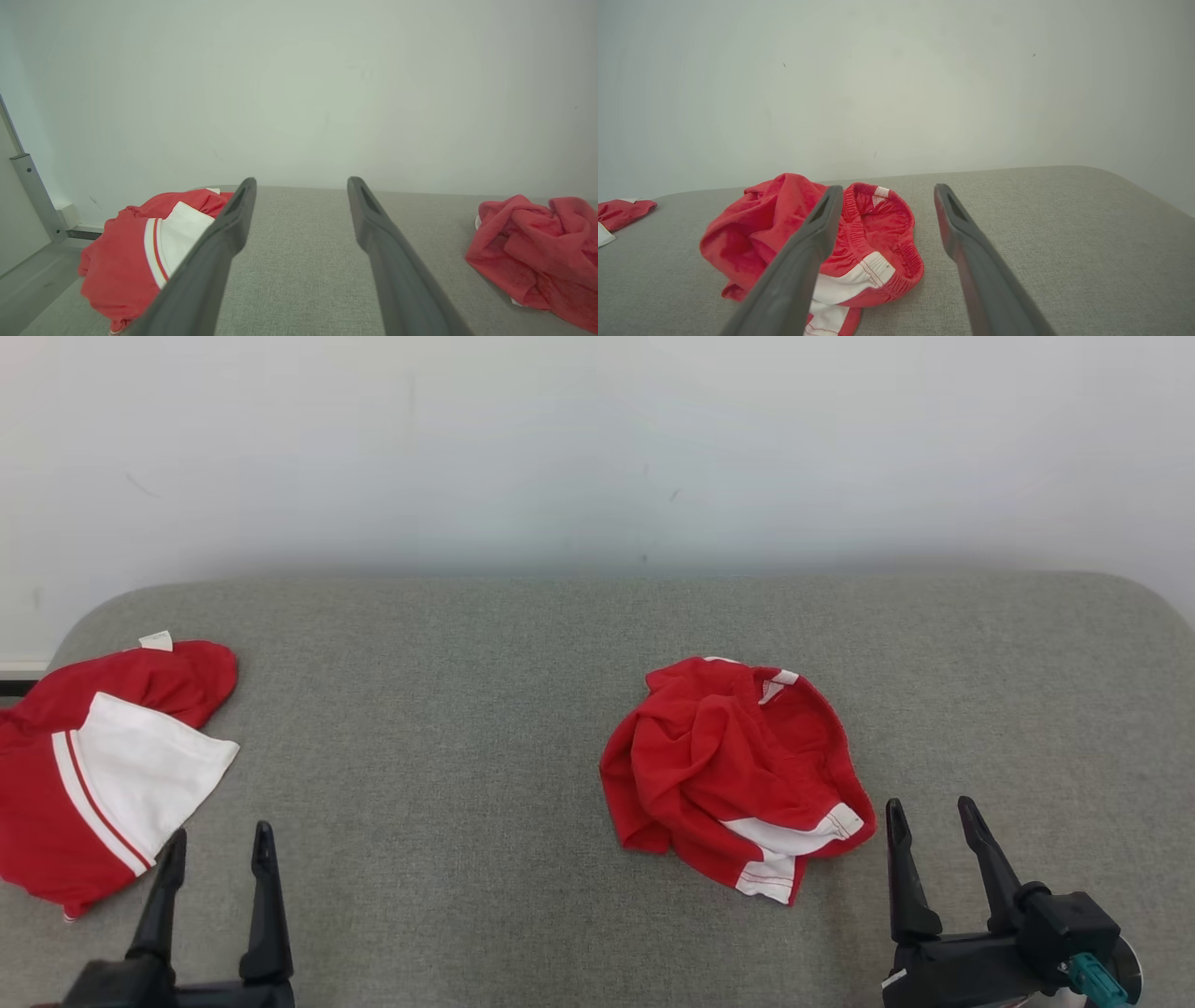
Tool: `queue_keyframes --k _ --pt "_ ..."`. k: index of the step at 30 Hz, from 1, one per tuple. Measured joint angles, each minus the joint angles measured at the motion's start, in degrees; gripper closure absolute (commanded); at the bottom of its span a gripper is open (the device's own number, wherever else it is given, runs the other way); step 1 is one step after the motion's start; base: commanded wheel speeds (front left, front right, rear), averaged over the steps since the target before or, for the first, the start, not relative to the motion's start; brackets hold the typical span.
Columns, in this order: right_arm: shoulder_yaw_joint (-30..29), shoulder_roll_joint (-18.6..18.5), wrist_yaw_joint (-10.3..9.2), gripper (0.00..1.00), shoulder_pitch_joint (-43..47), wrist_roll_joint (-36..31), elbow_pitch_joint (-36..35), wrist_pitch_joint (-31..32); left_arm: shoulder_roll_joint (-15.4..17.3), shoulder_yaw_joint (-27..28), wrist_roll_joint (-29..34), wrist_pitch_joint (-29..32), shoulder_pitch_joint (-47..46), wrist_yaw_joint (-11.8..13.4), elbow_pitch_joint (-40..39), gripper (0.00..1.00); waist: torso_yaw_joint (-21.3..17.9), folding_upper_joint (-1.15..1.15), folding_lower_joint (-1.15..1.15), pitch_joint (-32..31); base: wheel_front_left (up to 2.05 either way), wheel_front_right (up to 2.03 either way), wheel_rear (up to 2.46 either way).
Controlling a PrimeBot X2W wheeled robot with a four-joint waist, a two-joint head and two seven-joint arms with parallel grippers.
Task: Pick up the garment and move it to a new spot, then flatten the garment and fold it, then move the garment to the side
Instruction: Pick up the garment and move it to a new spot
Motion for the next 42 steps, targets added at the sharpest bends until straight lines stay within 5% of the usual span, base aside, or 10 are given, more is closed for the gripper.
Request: queue_keyframes --k 7,42 --pt "-0.19 -0.01 0.0 0.0 0.4 0.0 -0.01 0.0 -2.38 0.97 4.83 0.0 3.12 -2.9 0.51 0.0 -0.14 0.0 0.0 0.02 0.0 0.0 0.0" --pt "-0.45 -0.01 0.0 0.0 1.2 -0.65 1.13 0.0 -5.22 3.42 11.59 0.0 3.91 -5.03 4.7 0.0 -2.06 0.0 0.0 -0.71 0.0 0.0 0.0"
